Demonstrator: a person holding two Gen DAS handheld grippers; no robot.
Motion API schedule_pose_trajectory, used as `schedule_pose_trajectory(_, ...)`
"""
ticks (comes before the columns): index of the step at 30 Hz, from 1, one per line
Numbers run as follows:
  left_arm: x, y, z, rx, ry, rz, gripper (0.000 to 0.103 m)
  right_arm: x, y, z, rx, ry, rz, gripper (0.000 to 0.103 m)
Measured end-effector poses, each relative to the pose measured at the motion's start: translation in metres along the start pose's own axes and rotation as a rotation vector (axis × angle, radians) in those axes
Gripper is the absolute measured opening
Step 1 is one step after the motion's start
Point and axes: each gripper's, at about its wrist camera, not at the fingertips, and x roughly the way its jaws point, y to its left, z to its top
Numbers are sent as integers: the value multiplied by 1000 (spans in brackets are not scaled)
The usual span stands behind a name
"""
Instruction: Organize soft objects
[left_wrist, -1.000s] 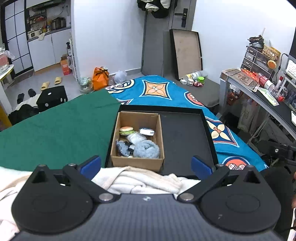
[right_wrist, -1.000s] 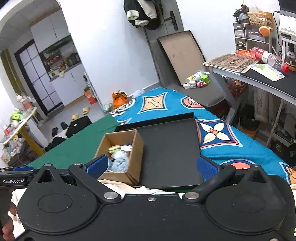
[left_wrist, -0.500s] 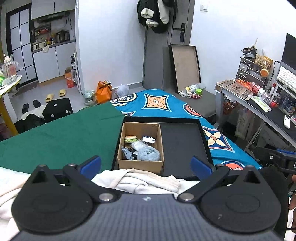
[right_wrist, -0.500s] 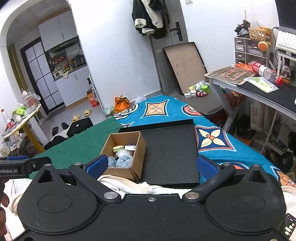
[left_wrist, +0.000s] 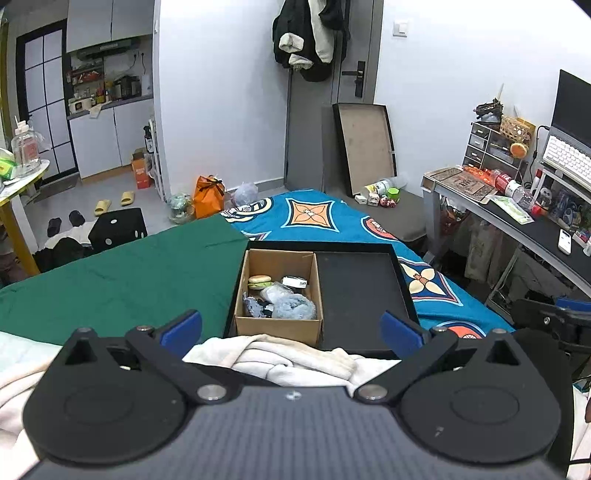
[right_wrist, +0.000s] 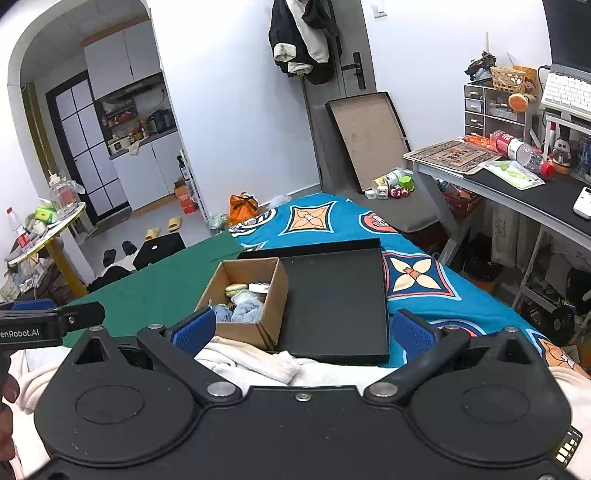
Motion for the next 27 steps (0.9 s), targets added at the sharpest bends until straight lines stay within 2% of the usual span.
schedule_pose_trajectory(27, -1, 0, -5, 16, 3, -11, 103, -7, -2, -5, 6, -5, -15, 103)
